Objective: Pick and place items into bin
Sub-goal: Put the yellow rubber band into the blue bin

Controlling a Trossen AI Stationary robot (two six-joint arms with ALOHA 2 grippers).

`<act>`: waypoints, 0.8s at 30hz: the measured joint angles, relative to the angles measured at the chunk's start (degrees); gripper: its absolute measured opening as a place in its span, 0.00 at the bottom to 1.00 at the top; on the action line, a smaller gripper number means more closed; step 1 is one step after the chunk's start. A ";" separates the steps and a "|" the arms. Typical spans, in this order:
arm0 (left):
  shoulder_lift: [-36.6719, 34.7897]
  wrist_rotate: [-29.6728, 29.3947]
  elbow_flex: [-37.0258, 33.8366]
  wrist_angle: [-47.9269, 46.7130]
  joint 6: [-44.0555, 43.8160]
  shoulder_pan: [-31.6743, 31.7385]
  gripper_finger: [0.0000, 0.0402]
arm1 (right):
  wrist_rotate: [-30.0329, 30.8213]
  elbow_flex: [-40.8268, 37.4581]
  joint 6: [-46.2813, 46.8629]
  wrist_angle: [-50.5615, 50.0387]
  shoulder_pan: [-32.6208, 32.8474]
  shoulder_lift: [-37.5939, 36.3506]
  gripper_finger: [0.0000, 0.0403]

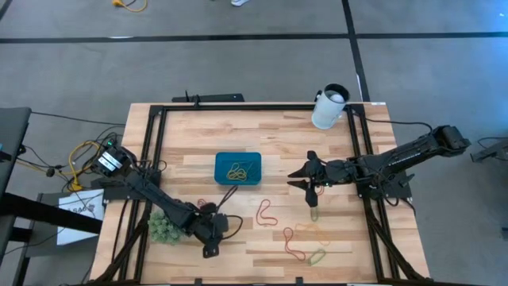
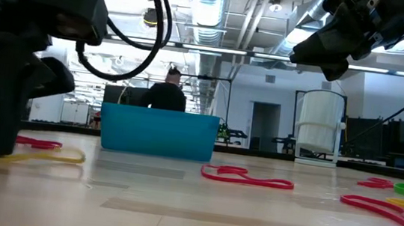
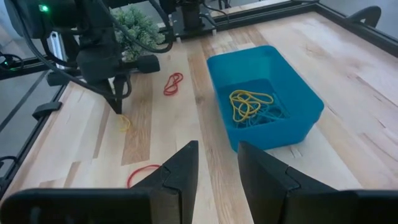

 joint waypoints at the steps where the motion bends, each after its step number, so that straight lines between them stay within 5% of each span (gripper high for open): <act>1: 0.00 0.38 0.11 -0.06 -0.56 -0.05 0.00 | 0.00 0.00 0.00 0.00 0.02 0.00 0.27; 24: -0.40 6.05 -0.68 -0.51 -4.26 -0.25 0.35 | -0.01 0.00 0.00 0.00 0.00 0.00 0.27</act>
